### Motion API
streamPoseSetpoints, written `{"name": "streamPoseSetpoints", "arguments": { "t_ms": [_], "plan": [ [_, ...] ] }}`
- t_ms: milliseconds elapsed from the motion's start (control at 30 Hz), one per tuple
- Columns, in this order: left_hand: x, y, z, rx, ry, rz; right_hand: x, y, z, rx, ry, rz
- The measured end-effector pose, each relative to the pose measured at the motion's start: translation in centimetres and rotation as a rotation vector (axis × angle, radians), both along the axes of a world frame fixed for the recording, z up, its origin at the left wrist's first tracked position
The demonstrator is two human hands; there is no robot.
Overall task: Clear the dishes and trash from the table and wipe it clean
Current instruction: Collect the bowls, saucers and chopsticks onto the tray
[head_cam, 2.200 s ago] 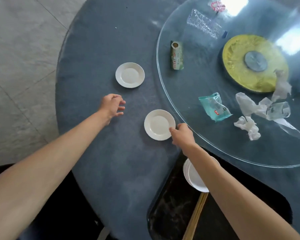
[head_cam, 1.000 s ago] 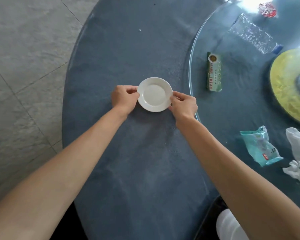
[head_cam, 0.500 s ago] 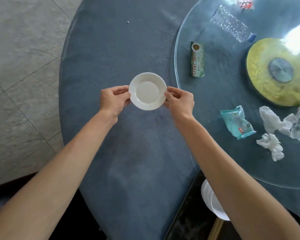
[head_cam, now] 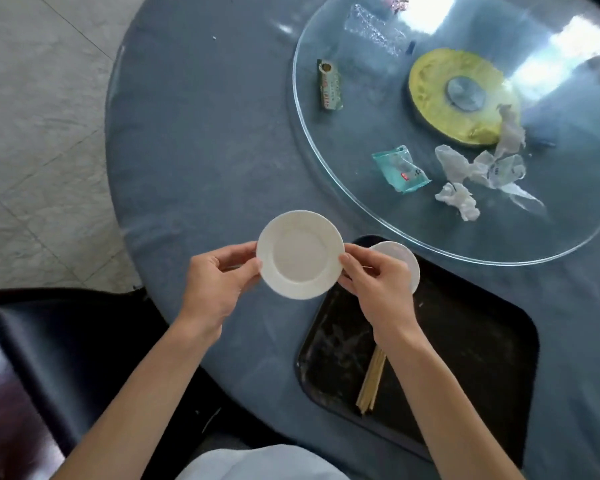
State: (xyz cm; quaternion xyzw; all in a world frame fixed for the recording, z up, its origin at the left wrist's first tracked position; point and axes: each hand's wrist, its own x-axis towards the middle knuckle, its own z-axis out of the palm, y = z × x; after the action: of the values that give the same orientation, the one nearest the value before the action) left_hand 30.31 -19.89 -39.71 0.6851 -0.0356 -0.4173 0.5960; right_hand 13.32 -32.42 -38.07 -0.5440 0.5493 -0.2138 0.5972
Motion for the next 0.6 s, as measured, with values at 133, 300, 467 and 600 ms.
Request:
{"name": "streamPoseSetpoints", "arguments": {
  "t_ms": [133,300,467,600],
  "plan": [
    [-6.0,3.2,-2.0,0.082,0.019,-0.073,-6.7,4.1,-2.3,0.075,0.068,-0.092],
    [-11.5,4.8,-6.2,0.229,-0.056,-0.270,-12.8,7.1,-7.0,0.112,0.255,-0.178],
    [-14.6,4.3,-9.1,0.388,-0.296,-0.383,-15.0,8.2,-10.5,0.134,0.373,-0.227],
    [-15.4,3.6,-9.9,0.474,-0.492,-0.465,-15.1,8.1,-11.7,0.070,0.448,-0.216]
  ]
}}
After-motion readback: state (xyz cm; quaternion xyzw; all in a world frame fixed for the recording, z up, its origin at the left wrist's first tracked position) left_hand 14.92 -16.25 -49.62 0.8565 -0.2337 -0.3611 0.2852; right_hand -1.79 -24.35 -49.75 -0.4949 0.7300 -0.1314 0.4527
